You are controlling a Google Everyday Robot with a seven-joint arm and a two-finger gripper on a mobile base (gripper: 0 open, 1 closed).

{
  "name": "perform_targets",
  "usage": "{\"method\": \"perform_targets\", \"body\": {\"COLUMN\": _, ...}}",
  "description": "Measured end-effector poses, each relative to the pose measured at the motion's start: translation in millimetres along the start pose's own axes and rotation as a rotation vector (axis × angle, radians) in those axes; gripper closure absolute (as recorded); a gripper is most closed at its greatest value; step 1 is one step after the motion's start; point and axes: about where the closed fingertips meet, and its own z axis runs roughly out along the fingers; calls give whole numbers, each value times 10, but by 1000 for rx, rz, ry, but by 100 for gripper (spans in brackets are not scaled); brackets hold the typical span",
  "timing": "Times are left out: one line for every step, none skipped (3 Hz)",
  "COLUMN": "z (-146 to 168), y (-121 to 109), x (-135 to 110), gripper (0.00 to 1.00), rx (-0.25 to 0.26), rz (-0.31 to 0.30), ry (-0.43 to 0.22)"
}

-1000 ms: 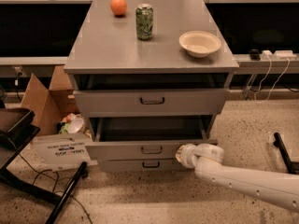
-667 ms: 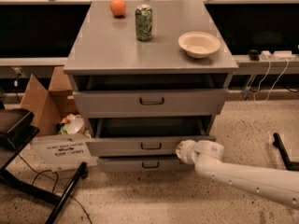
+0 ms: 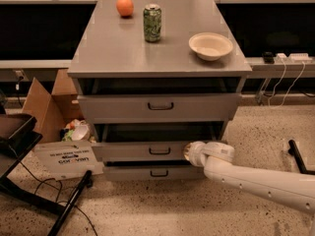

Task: Close middle drawer

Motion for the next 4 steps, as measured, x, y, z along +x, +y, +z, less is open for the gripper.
{"method": "perform_targets", "body": {"z": 0, "y": 0, "x": 0, "gripper": 42, "rx": 0, "rz": 0, "ry": 0}}
{"method": "perform_targets", "body": {"z": 0, "y": 0, "x": 0, "gripper": 19, "rx": 0, "rz": 0, "ry": 0}}
{"method": "perform_targets", "body": {"z": 1, "y": 1, "x": -2, "gripper": 0, "rx": 0, "rz": 0, "ry": 0}}
{"method": "perform_targets", "body": {"z": 5, "y": -6, "x": -15, "gripper": 3, "rx": -2, "rz": -7, "ry": 0}}
